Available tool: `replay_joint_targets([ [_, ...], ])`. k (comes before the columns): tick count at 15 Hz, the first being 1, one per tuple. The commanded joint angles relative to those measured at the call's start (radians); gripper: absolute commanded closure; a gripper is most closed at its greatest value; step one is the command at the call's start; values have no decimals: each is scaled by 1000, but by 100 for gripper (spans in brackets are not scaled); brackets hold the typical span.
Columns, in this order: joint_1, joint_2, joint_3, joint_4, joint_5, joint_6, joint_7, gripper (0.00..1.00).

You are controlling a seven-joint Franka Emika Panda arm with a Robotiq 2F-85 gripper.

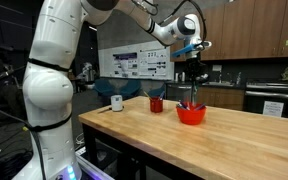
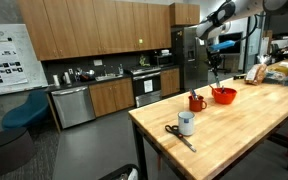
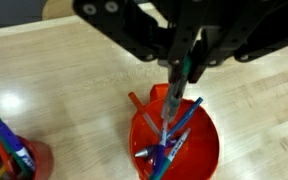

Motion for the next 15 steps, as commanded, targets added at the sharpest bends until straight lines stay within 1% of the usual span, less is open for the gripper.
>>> replay_joint_targets([
  [1,7,23,-3,-12,-49,35,56,97],
  [2,7,32,-2,-13,-55,41,66,74],
  [3,7,42,-2,-13,-56,46,70,61],
  [4,7,51,-1,-11,-56,49,75,57],
  [6,7,63,0,-7,-52,54,81,45],
  [11,8,26,20,-41,-7,83,67,11],
  [12,9,15,27,-48,11,87,56,3],
  [13,12,6,37,-56,27,89,44,1],
  [15,15,-5,56,-72,65,95,19,0],
])
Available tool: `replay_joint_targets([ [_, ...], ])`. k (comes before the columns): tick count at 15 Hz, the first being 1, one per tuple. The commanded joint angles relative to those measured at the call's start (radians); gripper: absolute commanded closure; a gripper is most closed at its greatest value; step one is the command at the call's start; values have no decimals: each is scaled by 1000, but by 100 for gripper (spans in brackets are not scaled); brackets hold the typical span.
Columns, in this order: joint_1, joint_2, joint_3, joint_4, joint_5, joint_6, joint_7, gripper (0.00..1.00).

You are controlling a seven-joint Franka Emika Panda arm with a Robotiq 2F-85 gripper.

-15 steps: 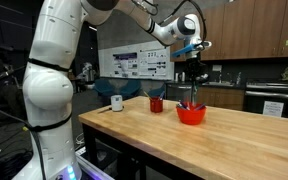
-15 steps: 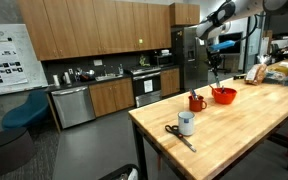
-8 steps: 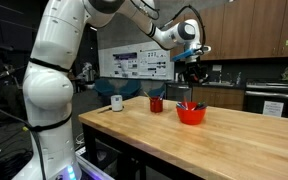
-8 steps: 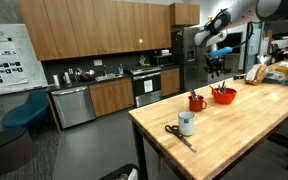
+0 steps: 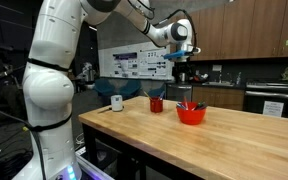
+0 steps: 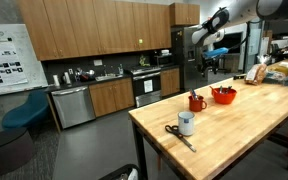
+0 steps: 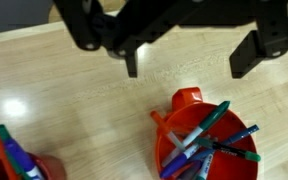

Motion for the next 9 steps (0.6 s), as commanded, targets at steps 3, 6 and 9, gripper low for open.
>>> replay_joint_targets([
  [3,20,-62,49,-90,94,4,-72,0],
  [6,33,-64,73,-132,130,-16,-120,0],
  [9,40,-60,93,-160,166,-39,-167,0],
])
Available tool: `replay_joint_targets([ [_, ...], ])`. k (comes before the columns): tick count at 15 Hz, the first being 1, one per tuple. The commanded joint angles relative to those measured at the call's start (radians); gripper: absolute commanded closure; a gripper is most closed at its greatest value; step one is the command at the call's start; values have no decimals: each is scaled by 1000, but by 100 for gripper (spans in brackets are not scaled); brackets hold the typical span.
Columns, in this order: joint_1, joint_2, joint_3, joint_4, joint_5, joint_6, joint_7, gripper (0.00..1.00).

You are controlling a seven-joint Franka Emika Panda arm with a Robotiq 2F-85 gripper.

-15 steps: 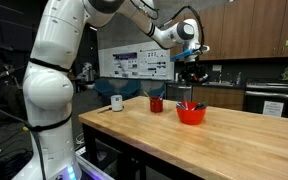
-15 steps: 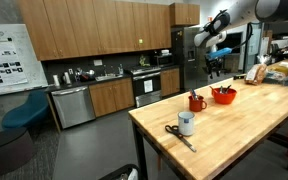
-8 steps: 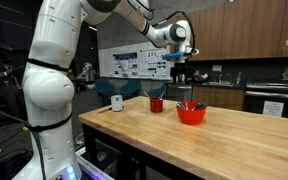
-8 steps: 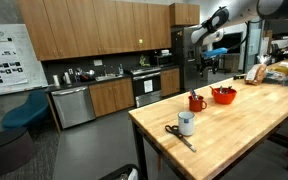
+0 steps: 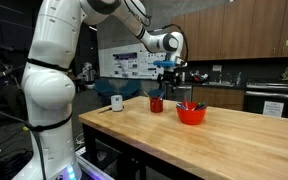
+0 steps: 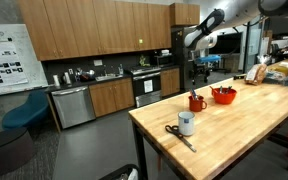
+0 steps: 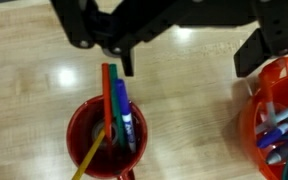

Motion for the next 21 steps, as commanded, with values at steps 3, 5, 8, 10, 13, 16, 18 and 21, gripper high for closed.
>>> replay_joint_targets([
  [3,1,-26,28,-51,87,-71,-122,0],
  [5,0,-21,36,-34,100,-107,-185,3],
  [8,-4,-10,46,-13,98,-119,-318,0],
  [10,-4,1,54,-4,92,-107,-413,0],
  [13,-5,16,68,5,96,-114,-533,0],
  [16,-2,31,78,15,94,-113,-612,0],
  [18,-2,41,84,25,99,-111,-648,0],
  [21,0,60,90,50,98,-114,-685,0],
])
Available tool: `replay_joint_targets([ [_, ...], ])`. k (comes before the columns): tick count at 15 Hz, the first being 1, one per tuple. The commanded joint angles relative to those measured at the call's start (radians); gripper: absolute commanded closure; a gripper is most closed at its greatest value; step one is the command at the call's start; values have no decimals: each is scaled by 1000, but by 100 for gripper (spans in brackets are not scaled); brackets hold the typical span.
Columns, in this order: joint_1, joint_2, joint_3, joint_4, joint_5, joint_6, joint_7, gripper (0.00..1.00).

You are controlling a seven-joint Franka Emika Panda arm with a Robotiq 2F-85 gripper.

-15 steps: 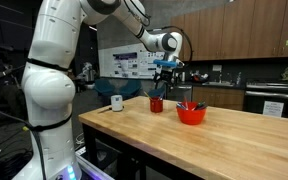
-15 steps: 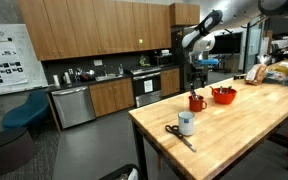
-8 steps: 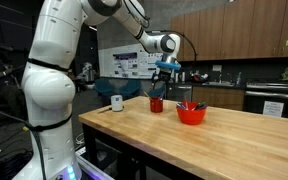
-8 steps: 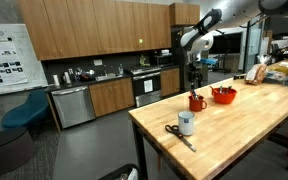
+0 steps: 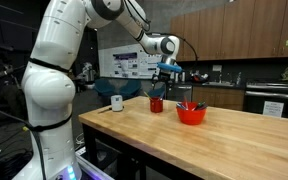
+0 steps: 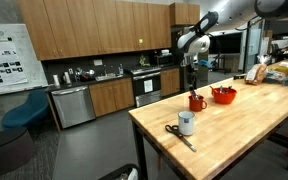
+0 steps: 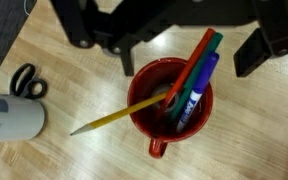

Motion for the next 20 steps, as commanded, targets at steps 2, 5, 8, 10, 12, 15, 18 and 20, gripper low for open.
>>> replay_joint_targets([
  [2,-7,37,12,59,14,-18,-65,0],
  [5,-9,58,15,79,16,-23,-84,0],
  [8,-11,76,17,92,16,-30,-93,0],
  [10,-11,87,18,100,15,-34,-97,5],
  [12,-12,95,19,108,16,-37,-96,12],
  [15,-13,103,21,117,17,-41,-94,41],
  [18,-15,111,21,134,17,-58,-92,67],
  [20,-16,114,21,142,17,-68,-91,81],
])
